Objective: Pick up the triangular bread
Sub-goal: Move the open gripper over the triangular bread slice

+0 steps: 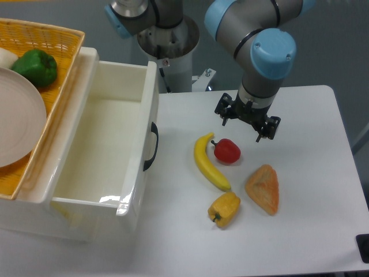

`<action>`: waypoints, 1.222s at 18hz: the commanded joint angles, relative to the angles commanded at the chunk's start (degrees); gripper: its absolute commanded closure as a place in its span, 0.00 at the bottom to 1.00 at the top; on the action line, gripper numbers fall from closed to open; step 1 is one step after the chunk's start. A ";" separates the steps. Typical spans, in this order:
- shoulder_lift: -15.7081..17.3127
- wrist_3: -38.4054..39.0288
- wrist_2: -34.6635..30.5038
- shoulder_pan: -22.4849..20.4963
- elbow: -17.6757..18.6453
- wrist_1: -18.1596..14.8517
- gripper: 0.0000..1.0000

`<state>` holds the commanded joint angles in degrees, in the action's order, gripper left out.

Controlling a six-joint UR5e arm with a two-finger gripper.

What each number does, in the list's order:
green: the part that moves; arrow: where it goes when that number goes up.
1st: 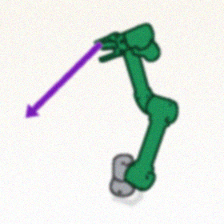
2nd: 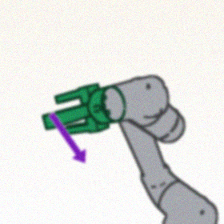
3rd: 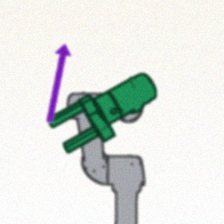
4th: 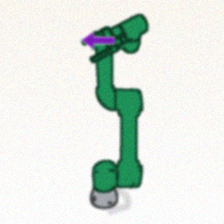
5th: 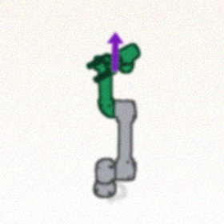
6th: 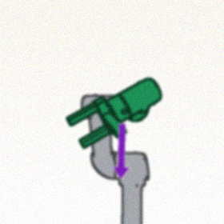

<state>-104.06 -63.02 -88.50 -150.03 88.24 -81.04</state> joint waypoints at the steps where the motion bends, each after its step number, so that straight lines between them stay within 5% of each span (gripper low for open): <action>1: -0.09 0.00 0.09 0.09 0.09 0.00 0.00; 10: -0.35 0.09 0.00 -0.43 2.02 0.52 0.00; 22: -2.28 3.78 1.05 -4.65 2.37 10.45 0.00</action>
<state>-106.34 -59.24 -87.45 -154.68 90.61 -70.59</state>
